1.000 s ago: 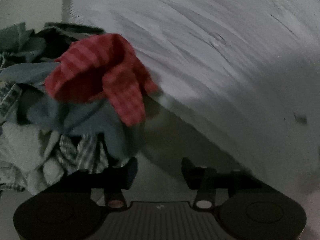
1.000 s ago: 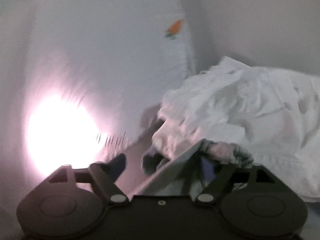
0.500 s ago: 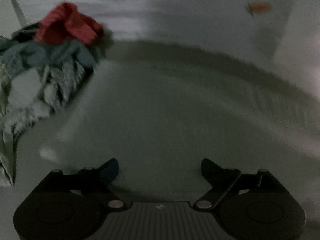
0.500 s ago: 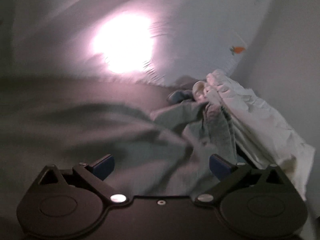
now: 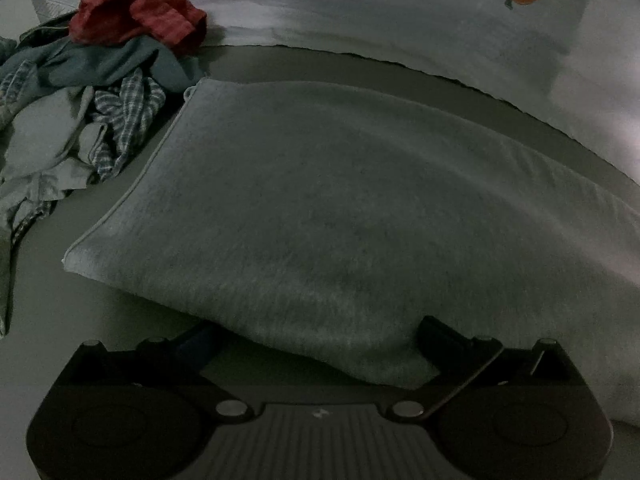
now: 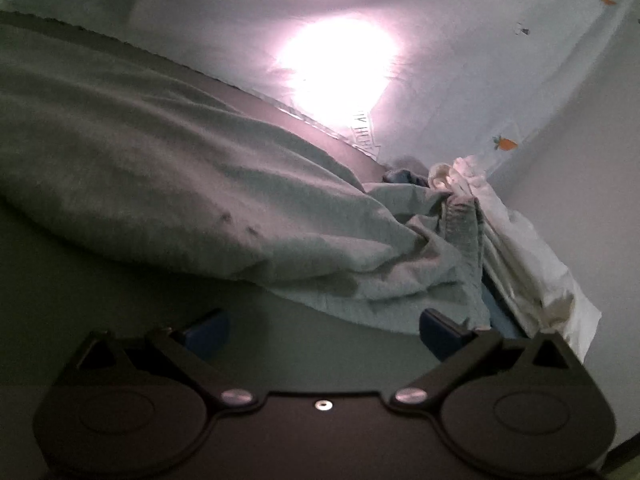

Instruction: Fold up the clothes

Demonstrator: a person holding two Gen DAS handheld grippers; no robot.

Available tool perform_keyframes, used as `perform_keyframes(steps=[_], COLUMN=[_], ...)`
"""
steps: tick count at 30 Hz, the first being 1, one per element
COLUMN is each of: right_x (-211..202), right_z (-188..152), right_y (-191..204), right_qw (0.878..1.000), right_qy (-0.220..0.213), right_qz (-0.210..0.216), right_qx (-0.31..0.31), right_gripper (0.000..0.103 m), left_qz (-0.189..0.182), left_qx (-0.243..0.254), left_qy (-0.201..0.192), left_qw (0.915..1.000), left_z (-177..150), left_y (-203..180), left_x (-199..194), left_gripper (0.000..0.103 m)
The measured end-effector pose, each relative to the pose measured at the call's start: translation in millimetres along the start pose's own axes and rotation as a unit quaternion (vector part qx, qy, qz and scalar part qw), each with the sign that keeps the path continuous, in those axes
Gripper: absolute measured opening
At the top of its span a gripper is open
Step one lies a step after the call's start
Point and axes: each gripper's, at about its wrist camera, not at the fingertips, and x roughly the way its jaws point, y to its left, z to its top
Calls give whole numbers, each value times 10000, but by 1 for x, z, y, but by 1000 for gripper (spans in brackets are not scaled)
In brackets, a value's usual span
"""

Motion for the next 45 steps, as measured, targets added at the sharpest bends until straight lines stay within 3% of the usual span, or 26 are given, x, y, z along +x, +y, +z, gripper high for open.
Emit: perform_keyframes(steps=[4, 7, 12, 15, 23, 29, 39, 42, 45], right_x=[2, -4, -5, -1, -28, -36, -13, -3, 15], right_z=[21, 45, 74, 75, 42, 15, 52, 58, 52], right_y=[7, 7, -25, -20, 26, 53, 41, 41, 54], right_qw=[9984, 9979, 9884, 9876, 9901, 9952, 9957, 9962, 9969], right_qy=[-124, -433, -484, -247, 19, 401, -162, -106, 214], right_qz=[477, 401, 356, 53, -316, -352, -345, -335, -708], right_qx=[-293, -251, 1395, 1552, 1367, 824, 842, 799, 249], right_gripper=[103, 103, 103, 103, 103, 103, 103, 103, 103], left_qz=[-80, -189, -280, -308, -592, -517, -428, -391, -362], left_qx=[125, 319, 483, 544, 1131, 1015, 856, 811, 770], left_qy=[123, 125, 18, -91, -274, -372, -471, -471, -468], left_qw=[9998, 9992, 9984, 9980, 9914, 9928, 9943, 9948, 9953], left_z=[6, 8, 6, 3, 8, 6, 2, 2, 2], left_y=[1, 2, 4, 4, 7, 3, 0, -1, -1], left_x=[3, 5, 5, 5, 7, 8, 8, 8, 8], left_gripper=[103, 103, 103, 103, 103, 103, 103, 103, 103])
